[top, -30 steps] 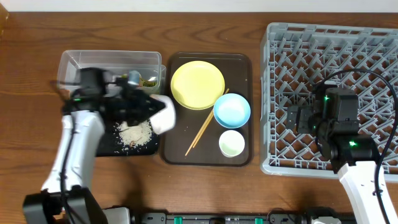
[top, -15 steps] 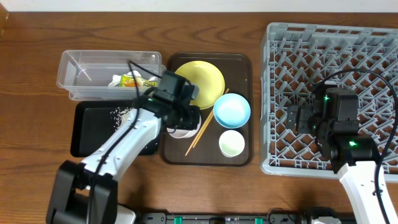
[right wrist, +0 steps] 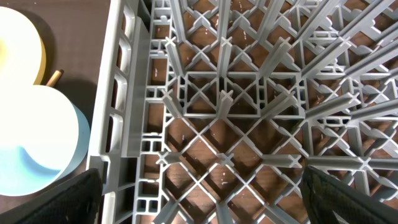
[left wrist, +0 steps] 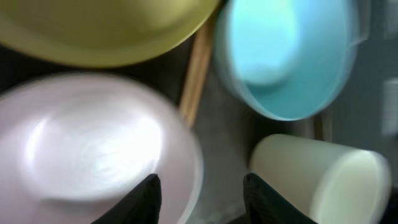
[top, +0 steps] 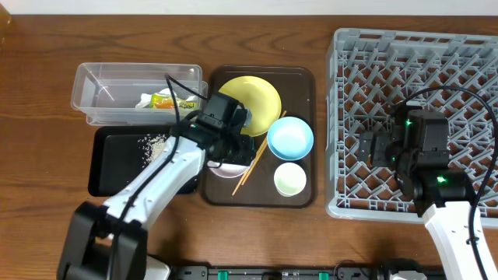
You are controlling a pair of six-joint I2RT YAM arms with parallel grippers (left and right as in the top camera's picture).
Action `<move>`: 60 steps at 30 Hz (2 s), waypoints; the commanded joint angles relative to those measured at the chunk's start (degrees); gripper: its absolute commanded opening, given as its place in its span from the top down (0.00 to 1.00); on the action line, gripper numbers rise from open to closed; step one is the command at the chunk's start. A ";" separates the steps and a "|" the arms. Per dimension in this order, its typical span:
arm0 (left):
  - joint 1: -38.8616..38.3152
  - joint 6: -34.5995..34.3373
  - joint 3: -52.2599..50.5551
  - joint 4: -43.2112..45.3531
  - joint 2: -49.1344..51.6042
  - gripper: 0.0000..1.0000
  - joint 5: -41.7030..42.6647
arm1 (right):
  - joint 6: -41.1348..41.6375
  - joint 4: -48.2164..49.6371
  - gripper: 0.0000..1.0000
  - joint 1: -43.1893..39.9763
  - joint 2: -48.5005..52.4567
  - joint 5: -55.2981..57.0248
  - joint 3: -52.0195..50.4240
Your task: Sort waste into correct bins and load items into the dishwasher rack
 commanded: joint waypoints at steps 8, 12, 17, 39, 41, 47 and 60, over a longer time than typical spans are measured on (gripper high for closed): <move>-5.70 0.83 2.12 0.52 -3.63 0.50 0.20 | 0.68 0.15 0.01 0.52 -0.22 -0.07 1.16; -9.22 0.81 1.99 0.52 -1.11 0.50 -0.13 | 0.68 -0.09 0.01 0.52 -0.22 -0.07 1.16; -12.15 0.52 1.99 0.50 2.49 0.50 -0.11 | 0.68 -0.11 0.01 0.52 -0.22 -0.09 1.16; -3.08 -4.72 2.97 0.15 -3.52 0.94 5.20 | 0.63 8.66 0.02 0.52 -0.22 -1.99 1.16; 1.49 -7.17 2.97 3.10 -4.72 0.94 9.29 | 0.57 10.23 0.02 0.52 -0.11 -6.10 1.16; 13.27 -21.20 2.89 15.76 -1.64 0.94 24.04 | -1.92 10.71 0.06 0.52 2.86 -27.36 1.14; 12.15 -42.10 2.89 36.02 8.26 0.94 48.59 | -10.29 22.23 0.01 2.91 17.46 -60.22 1.14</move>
